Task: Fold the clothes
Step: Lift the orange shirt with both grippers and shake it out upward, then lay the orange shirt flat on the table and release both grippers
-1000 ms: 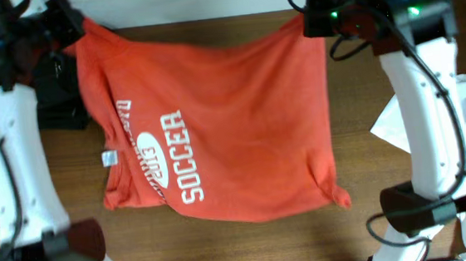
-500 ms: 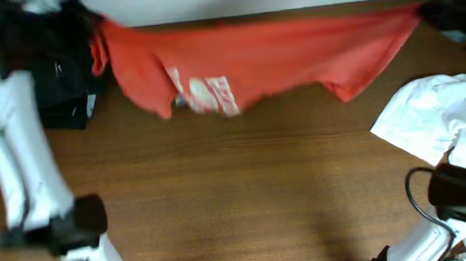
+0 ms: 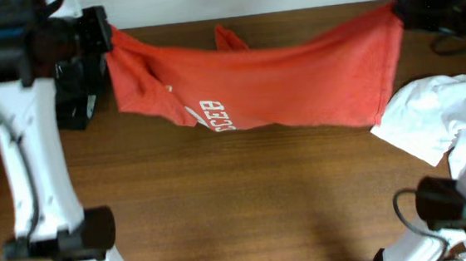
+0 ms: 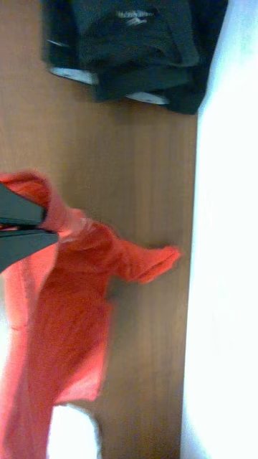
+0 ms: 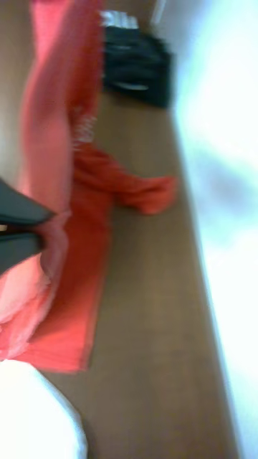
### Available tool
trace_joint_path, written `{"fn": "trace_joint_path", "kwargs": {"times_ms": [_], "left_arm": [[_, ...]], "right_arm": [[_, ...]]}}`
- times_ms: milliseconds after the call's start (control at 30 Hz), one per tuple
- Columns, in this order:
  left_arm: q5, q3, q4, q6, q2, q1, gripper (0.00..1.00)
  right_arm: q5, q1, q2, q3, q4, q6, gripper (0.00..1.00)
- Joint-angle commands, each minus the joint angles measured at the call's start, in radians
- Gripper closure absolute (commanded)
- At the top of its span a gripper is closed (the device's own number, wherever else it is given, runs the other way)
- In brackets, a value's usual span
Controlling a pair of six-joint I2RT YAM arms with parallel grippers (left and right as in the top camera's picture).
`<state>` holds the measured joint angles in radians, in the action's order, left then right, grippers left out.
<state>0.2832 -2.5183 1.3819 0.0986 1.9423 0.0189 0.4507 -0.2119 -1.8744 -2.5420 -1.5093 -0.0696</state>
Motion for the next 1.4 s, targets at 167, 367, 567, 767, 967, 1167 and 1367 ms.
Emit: {"fn": "trace_joint_path", "kwargs": {"times_ms": [167,367,567,767,967,1167,1367], "left_arm": [[-0.030,-0.422,-0.551,0.046,0.022,0.083,1.00],[-0.030,-0.385,-0.172,-0.027,0.044,0.097,0.99],[-0.083,-0.088,0.172,-0.040,0.165,0.103,0.99],[-0.164,-0.039,0.306,-0.016,-0.055,0.102,1.00],[-0.088,0.579,0.306,-0.017,-0.484,0.099,0.96],[-0.077,0.875,0.306,0.009,-0.729,0.099,0.60],[-0.077,0.904,0.206,-0.003,-0.698,0.099,0.21]], "right_arm": [[-0.017,-0.117,-0.049,-0.433,0.240,-0.228,0.96],[-0.038,-0.100,-0.082,-0.426,-0.083,-0.028,0.96],[-0.117,0.078,-0.082,-0.133,-0.190,0.013,0.96],[-0.306,0.120,0.194,0.271,-0.190,-0.018,0.96],[-0.358,0.032,0.391,0.549,-0.190,-0.024,0.96],[-0.359,0.032,0.601,0.626,-0.190,-0.051,0.39],[-0.358,0.035,0.585,0.626,-0.189,-0.050,0.17]]}}
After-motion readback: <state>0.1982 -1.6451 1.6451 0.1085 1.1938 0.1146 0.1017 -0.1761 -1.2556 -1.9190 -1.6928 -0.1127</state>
